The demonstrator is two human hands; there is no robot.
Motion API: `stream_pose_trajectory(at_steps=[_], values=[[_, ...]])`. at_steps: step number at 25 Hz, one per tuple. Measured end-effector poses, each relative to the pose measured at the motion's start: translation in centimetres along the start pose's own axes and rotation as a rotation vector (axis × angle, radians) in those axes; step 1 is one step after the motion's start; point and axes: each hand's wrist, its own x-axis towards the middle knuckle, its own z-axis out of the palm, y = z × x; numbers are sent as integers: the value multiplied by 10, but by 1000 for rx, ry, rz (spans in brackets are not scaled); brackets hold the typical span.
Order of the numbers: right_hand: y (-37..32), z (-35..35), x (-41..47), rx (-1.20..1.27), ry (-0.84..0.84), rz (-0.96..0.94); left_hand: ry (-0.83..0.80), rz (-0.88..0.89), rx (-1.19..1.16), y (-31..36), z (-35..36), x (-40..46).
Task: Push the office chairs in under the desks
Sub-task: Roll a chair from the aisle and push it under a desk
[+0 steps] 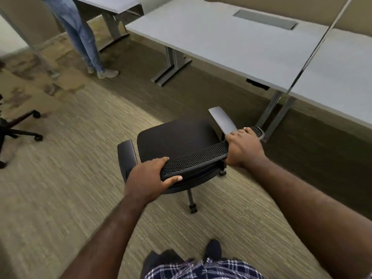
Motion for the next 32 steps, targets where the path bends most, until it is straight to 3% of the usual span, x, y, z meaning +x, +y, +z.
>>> stream_pose_trajectory(at_steps=[9,12,25,32], values=[[-28,-22,164,46,62,-128,134,-35,98,-113,-31,135],[-38,-29,214,67,42,-165,112,-35,110,-163,-43,186],[-110,-57,464,45,142,-18,107,199,168,-363,-80,431],[-118,-73,580,81,119,33,49,128,178,-423,-83,542]])
